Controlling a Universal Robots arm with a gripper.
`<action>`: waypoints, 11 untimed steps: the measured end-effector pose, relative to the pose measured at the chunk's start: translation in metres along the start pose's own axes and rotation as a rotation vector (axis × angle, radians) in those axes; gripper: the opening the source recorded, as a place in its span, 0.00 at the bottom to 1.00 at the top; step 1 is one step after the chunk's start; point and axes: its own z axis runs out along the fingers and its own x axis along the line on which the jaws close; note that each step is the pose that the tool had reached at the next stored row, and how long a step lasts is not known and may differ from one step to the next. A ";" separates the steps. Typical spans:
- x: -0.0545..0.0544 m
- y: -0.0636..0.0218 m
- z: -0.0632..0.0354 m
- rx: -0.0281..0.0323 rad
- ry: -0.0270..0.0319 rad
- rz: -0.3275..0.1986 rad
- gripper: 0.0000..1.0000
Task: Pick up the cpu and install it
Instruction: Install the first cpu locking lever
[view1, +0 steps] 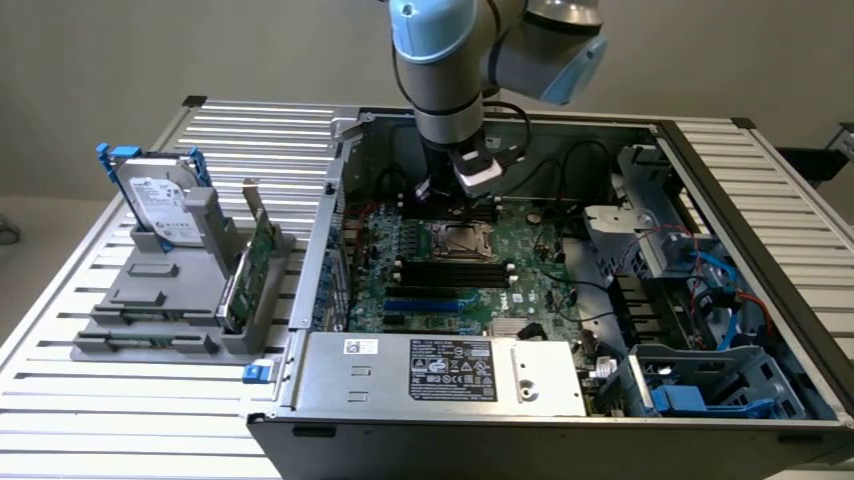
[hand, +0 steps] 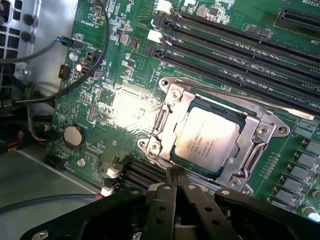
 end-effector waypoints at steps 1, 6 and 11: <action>0.000 -0.0001 -0.0002 -0.0010 0.0003 0.004 0.11; 0.001 -0.0006 -0.0016 -0.0058 0.0014 0.021 0.11; 0.001 -0.0014 -0.0025 -0.0114 0.0030 0.043 0.11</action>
